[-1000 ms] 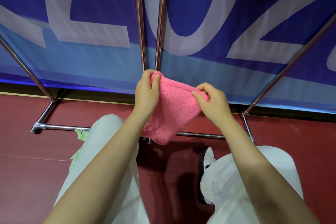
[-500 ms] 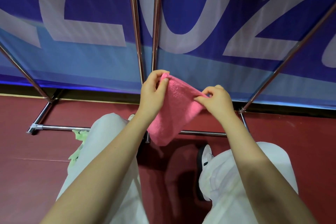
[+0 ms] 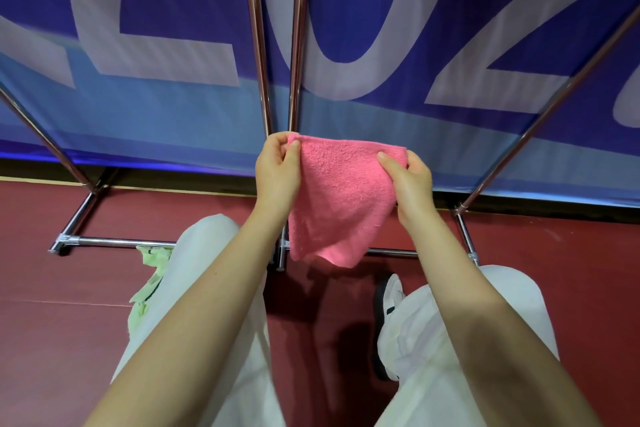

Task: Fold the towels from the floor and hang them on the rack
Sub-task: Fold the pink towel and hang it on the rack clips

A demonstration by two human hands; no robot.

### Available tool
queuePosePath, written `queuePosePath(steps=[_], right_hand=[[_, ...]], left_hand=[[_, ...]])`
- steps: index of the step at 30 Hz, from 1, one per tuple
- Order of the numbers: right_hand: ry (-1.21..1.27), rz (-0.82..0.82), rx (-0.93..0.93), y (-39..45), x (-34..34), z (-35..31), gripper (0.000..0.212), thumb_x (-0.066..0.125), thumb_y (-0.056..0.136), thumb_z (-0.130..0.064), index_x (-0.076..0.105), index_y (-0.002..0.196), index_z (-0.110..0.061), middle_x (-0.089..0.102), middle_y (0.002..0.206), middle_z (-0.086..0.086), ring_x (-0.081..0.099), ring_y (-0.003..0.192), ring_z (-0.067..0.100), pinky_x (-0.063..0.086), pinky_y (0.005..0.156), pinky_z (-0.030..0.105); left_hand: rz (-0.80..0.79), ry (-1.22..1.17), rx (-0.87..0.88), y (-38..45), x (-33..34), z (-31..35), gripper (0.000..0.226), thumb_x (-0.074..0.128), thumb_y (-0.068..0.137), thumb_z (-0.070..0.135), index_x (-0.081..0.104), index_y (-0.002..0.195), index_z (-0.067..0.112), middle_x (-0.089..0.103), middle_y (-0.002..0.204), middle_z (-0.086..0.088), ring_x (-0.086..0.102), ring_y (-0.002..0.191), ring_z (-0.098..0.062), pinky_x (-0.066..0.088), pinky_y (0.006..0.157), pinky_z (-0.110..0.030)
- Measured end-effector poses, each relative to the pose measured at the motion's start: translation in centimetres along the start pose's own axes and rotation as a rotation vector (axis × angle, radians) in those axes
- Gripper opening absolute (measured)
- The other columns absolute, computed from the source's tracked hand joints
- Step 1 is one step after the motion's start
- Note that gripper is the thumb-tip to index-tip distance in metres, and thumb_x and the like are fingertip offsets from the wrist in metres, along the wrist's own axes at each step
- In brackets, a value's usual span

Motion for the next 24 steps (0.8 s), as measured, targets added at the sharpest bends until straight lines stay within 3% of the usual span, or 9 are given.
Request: queuePosePath(steps=[2,5,8,11,15,19,24], right_hand=[[-0.108,0.074,-0.071,0.1,0.0,-0.1,0.007,0.067,0.086,-0.013,0.061,0.086,-0.009,0.06,0.075,-0.004,0.055,0.066,0.007,0.047,0.064,0.022],[-0.182,0.158,-0.084,0.4,0.4,0.6,0.02,0.067,0.085,-0.019,0.06,0.088,0.0,0.059,0.076,-0.002,0.054,0.073,0.013,0.047,0.071,0.031],[-0.162,0.195,-0.013,0.6,1.3,1.8,0.017,0.067,0.084,-0.021,0.06,0.086,-0.006,0.06,0.082,0.001,0.055,0.078,0.017,0.05,0.08,0.039],[-0.105,0.199,0.042,0.6,2.5,2.6,0.015,0.068,0.083,-0.022,0.055,0.075,-0.019,0.061,0.081,-0.001,0.056,0.079,0.019,0.051,0.084,0.042],[-0.101,0.155,0.052,0.4,4.0,2.5,0.018,0.067,0.083,-0.022,0.052,0.073,-0.022,0.058,0.076,-0.005,0.054,0.077,0.018,0.05,0.081,0.041],[-0.096,0.054,0.021,-0.5,5.6,1.9,0.019,0.065,0.086,-0.023,0.051,0.073,-0.022,0.056,0.073,-0.005,0.054,0.075,0.017,0.047,0.074,0.037],[-0.11,-0.046,-0.044,-1.5,6.6,0.7,0.016,0.062,0.09,-0.021,0.053,0.077,-0.018,0.054,0.07,-0.005,0.05,0.068,0.013,0.041,0.067,0.029]], left_hand=[[0.032,-0.016,-0.104,-0.1,-0.1,-1.3,0.013,0.053,0.096,0.019,0.063,0.104,0.016,0.06,0.081,0.015,0.054,0.072,0.006,0.044,0.078,-0.019],[0.041,-0.163,-0.315,-0.5,0.4,-3.7,0.013,0.057,0.091,0.026,0.067,0.096,0.019,0.063,0.087,0.004,0.055,0.081,-0.011,0.045,0.083,-0.032],[0.068,-0.289,-0.42,-1.2,1.1,-4.5,0.013,0.056,0.092,0.019,0.065,0.082,0.02,0.059,0.078,0.0,0.05,0.072,-0.014,0.041,0.068,-0.026],[0.067,-0.404,-0.482,-1.8,2.0,-5.0,0.015,0.056,0.092,0.015,0.07,0.086,0.013,0.052,0.066,0.003,0.045,0.061,-0.011,0.036,0.057,-0.023],[0.03,-0.455,-0.485,-2.3,3.1,-4.7,0.018,0.054,0.093,0.014,0.066,0.081,0.018,0.054,0.069,0.002,0.045,0.059,-0.011,0.037,0.054,-0.021],[-0.02,-0.469,-0.457,-2.6,4.0,-3.9,0.015,0.051,0.096,0.012,0.066,0.093,0.014,0.053,0.062,0.005,0.045,0.05,-0.006,0.035,0.044,-0.014],[-0.02,-0.456,-0.377,-2.6,4.3,-3.3,0.02,0.049,0.097,0.011,0.068,0.091,0.015,0.063,0.075,0.001,0.055,0.06,-0.007,0.044,0.056,-0.018]])
Point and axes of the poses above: each hand's wrist, its own y-axis towards the middle knuckle, its own x-axis out of the palm, z = x × y, the point moved 8 cm from there along y, towards the middle knuckle
